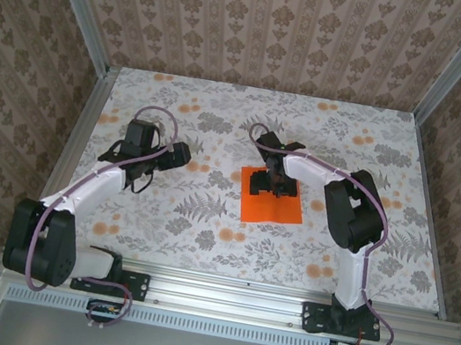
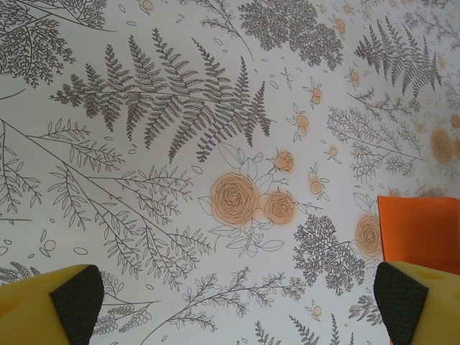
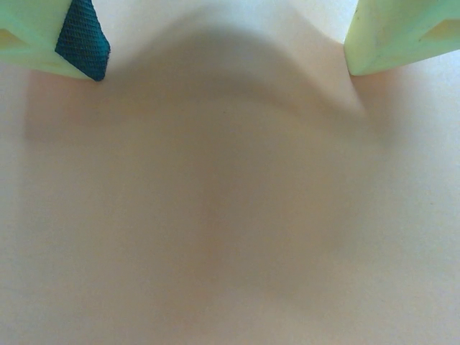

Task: Fold a paper plane with a square sheet of paper (pick it up from the middle)
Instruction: Fold the square sheet of paper in half at the center of the table.

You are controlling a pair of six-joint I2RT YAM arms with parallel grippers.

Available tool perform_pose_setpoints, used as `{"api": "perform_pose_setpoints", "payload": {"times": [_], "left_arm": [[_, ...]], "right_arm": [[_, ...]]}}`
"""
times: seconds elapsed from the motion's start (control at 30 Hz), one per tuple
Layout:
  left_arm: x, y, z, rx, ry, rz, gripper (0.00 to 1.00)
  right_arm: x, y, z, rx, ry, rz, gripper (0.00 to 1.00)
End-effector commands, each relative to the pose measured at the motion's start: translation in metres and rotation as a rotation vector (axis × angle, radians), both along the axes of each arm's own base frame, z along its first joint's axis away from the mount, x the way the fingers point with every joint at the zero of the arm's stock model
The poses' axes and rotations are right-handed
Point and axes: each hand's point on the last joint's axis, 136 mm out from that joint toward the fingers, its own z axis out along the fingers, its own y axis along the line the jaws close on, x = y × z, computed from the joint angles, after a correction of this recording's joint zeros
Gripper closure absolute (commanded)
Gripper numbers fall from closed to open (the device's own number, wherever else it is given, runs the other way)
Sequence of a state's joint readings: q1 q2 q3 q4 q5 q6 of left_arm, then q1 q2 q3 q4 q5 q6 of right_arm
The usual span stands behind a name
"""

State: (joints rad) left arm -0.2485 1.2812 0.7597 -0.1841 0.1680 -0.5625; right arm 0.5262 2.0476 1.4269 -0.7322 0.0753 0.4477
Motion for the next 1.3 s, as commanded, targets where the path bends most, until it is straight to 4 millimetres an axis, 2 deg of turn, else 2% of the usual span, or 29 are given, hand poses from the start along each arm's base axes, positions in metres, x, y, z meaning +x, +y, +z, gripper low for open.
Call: {"api": "perform_pose_setpoints", "payload": {"times": [0.0,0.13,0.33,0.57,0.63,0.77,0.87,0.93,1.27], "left_arm": [[-0.002,0.0,-0.006,0.002,0.022,0.008,0.0],[-0.003,-0.001,-0.008,-0.003,0.031,0.011,0.0],[-0.007,-0.012,-0.013,-0.049,0.058,-0.004,0.0],[-0.013,-0.05,-0.011,-0.261,0.088,-0.094,0.04],[-0.014,-0.059,-0.011,-0.306,0.095,-0.104,0.06],[-0.016,-0.077,-0.01,-0.371,0.1,-0.142,0.12],[-0.018,-0.09,-0.006,-0.391,0.096,-0.177,0.16],[-0.019,-0.096,-0.006,-0.389,0.098,-0.195,0.19],[-0.022,-0.122,-0.031,-0.359,0.148,-0.23,0.3]], "right_arm": [[-0.04,-0.022,-0.051,-0.084,0.173,-0.015,0.14],[-0.034,-0.014,-0.04,-0.035,0.134,-0.018,0.24],[-0.021,0.02,0.003,0.177,0.038,-0.019,0.44],[-0.009,0.064,0.077,0.545,-0.116,0.003,0.61],[-0.008,0.071,0.09,0.642,-0.122,-0.003,0.64],[-0.011,0.083,0.107,0.8,-0.108,-0.013,0.65],[-0.014,0.092,0.11,0.887,-0.086,-0.004,0.65],[-0.016,0.094,0.105,0.91,-0.065,-0.004,0.65],[-0.022,0.082,0.048,0.86,0.035,-0.046,0.64]]}}
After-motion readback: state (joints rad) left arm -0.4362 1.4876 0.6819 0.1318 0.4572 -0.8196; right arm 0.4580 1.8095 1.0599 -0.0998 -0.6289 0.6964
